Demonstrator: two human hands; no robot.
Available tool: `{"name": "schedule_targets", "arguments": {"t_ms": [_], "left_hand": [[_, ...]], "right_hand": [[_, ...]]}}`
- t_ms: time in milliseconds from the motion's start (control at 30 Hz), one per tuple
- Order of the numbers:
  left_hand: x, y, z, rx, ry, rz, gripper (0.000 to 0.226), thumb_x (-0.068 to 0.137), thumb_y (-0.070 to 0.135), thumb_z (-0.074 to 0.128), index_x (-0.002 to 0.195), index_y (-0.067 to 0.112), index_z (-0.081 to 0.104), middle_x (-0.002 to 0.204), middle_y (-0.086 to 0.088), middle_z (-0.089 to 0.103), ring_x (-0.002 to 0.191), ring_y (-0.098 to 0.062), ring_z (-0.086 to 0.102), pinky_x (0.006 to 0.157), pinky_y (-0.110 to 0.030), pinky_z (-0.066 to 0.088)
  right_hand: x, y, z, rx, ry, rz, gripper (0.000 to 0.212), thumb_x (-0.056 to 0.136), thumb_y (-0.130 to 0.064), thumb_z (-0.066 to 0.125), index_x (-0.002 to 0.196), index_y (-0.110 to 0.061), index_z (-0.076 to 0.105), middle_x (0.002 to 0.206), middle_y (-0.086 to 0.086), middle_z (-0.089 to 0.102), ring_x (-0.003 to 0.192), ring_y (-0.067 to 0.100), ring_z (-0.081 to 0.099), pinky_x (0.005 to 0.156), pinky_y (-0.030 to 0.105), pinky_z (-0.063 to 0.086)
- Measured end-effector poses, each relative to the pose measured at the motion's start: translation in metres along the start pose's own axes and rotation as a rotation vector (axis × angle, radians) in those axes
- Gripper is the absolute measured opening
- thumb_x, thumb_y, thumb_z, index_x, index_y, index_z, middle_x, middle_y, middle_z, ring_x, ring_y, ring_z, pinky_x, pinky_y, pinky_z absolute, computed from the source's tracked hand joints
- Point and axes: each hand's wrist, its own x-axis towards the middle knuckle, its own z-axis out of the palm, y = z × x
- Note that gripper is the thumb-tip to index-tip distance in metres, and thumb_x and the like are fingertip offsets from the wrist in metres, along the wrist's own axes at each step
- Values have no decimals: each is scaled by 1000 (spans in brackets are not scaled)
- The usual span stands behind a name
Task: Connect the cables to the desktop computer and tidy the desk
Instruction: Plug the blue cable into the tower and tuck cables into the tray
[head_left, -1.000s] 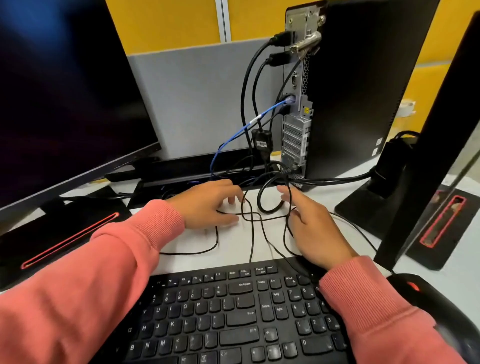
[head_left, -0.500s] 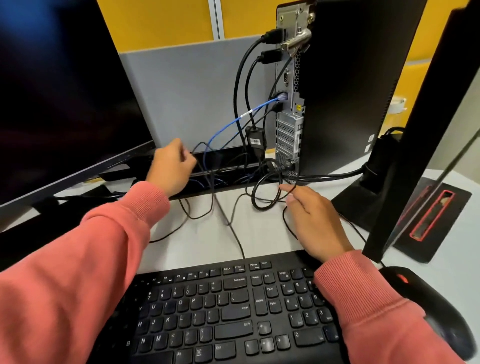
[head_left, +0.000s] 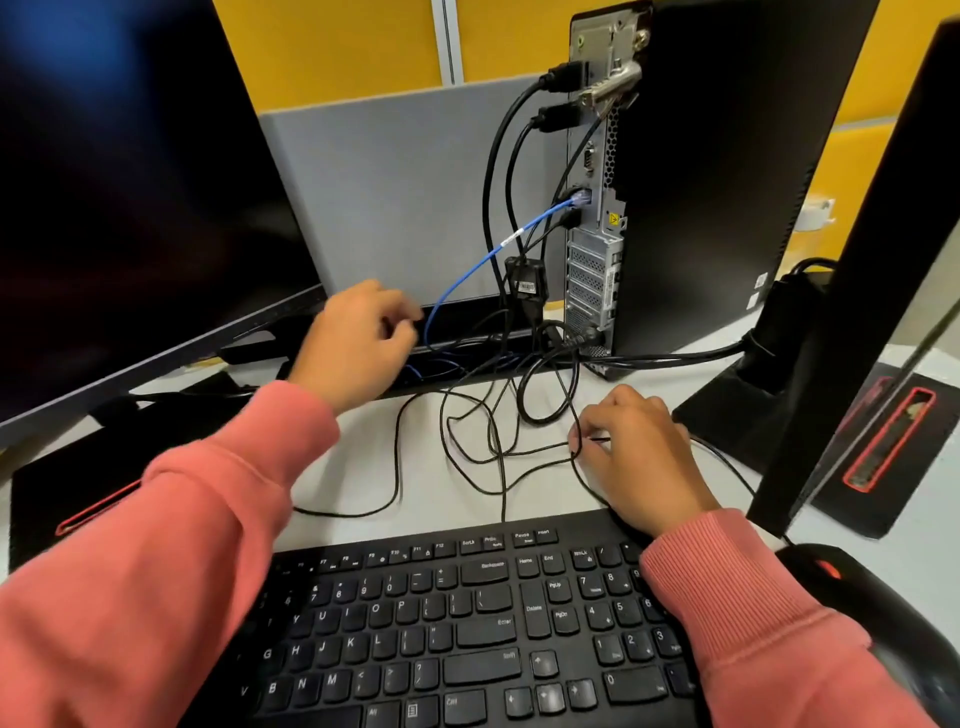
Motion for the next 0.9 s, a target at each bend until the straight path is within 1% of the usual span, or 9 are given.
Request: {"name": "schedule_targets", "arguments": {"t_ms": [67, 200, 333, 500, 600, 700, 767, 833, 900], "left_hand": [[-13, 52, -5, -129, -11, 207, 21, 88, 36, 52, 91, 23, 69, 82, 6, 59, 76, -18, 56, 75, -40, 51], [-45, 119, 13, -40, -533, 379, 52, 84, 62, 68, 120, 32, 45, 85, 29, 52, 76, 1, 52, 67, -27, 45], [-44, 111, 37, -128, -491, 294, 78, 81, 45, 81, 136, 31, 27, 78, 13, 56, 71, -8, 58, 64, -35, 51], [-31, 94, 57, 265, -571, 365, 29, 96, 37, 64, 122, 29, 55, 103, 0, 67, 93, -26, 66, 68, -33, 48], [-25, 83, 57, 387, -576, 375, 11, 98, 27, 54, 106, 23, 61, 108, -1, 67, 94, -30, 65, 70, -34, 47], [-21, 72, 44, 284, -387, 375, 4, 92, 28, 54, 93, 24, 55, 96, 3, 63, 85, -29, 64, 64, -34, 43], [-12, 56, 32, 91, -111, 171, 6, 86, 28, 58, 85, 24, 54, 81, 6, 61, 76, -28, 61, 63, -34, 44], [4, 34, 24, -37, 78, -110, 9, 84, 28, 61, 82, 20, 57, 74, 0, 64, 73, -32, 60, 65, -35, 49], [17, 7, 19, -87, 163, -310, 11, 86, 27, 61, 80, 18, 58, 79, -8, 68, 79, -35, 62, 72, -36, 49]], "right_hand": [[1, -2, 0, 6, 48, -45, 9, 96, -32, 62, 89, -33, 67, 97, -14, 50, 102, 15, 42, 85, 41, 34], [2, -6, -4, 224, 238, -163, 11, 96, -23, 61, 89, -31, 59, 88, -14, 47, 91, 15, 46, 79, 39, 37], [-1, -16, -11, 575, 301, -191, 12, 96, -13, 63, 85, -18, 63, 81, -2, 60, 78, 13, 56, 68, 24, 45], [-3, -18, -10, 565, 297, -127, 14, 91, -8, 64, 85, -21, 65, 89, -5, 64, 82, 9, 59, 67, 16, 46], [-3, -6, -8, 407, 261, 25, 28, 91, 1, 55, 103, -20, 70, 111, -4, 64, 105, 16, 57, 82, 23, 44], [-5, 2, -5, 211, 113, 75, 59, 87, 15, 43, 131, -19, 65, 136, -1, 58, 132, 22, 43, 86, 17, 22], [-5, 0, -6, 273, 43, 42, 71, 86, 17, 39, 140, -24, 58, 146, -2, 53, 139, 19, 40, 101, 16, 24], [-3, 0, -7, 379, 5, 76, 62, 94, 7, 39, 143, -29, 55, 151, -3, 50, 138, 18, 45, 108, 22, 30], [-3, -1, -6, 260, -20, 84, 47, 105, -14, 39, 146, -34, 50, 149, -5, 51, 136, 20, 45, 93, 24, 24]]}}
